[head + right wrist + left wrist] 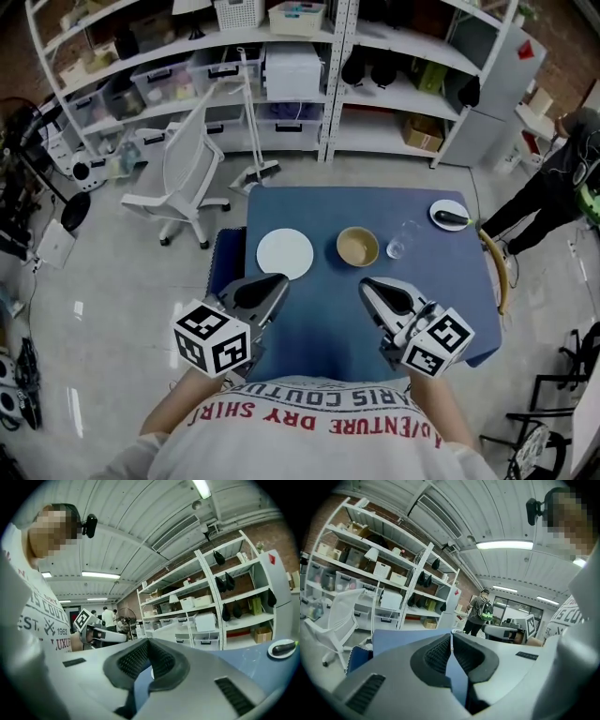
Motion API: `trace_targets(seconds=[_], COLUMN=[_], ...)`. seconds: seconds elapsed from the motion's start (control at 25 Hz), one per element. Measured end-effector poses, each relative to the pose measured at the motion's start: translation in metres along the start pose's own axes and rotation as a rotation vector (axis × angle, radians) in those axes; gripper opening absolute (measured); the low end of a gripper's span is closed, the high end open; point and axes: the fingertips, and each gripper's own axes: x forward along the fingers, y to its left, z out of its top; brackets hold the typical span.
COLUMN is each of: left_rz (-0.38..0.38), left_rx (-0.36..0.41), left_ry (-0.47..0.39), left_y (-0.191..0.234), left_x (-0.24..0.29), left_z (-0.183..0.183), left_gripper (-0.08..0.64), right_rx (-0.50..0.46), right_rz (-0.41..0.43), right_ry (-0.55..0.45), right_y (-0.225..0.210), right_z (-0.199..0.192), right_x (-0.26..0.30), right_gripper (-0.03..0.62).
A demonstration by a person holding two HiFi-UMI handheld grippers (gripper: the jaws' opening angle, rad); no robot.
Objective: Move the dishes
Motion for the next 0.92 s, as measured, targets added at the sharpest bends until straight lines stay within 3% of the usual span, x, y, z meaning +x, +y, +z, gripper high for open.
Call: trace_targets(seconds=[0.64,0.92], left_rz=[-0.018,-0.031], left_rx=[-0.007,-0.013], left_ry=[0.028,0.082], left_y=[-0.002,-0.008], left_x=[0.005,0.016], left_z=[-0.006,-0.025], left_gripper=[0.037,0.037], right_rx=[0.021,0.036], right_rz=[-0.006,-0.005], right_ry=[0.004,0.015], right_y=[0.000,-0.005], right_z=[-0.008,-0.023], right_x=[0.000,-0.006], right_gripper=[0.023,0.023])
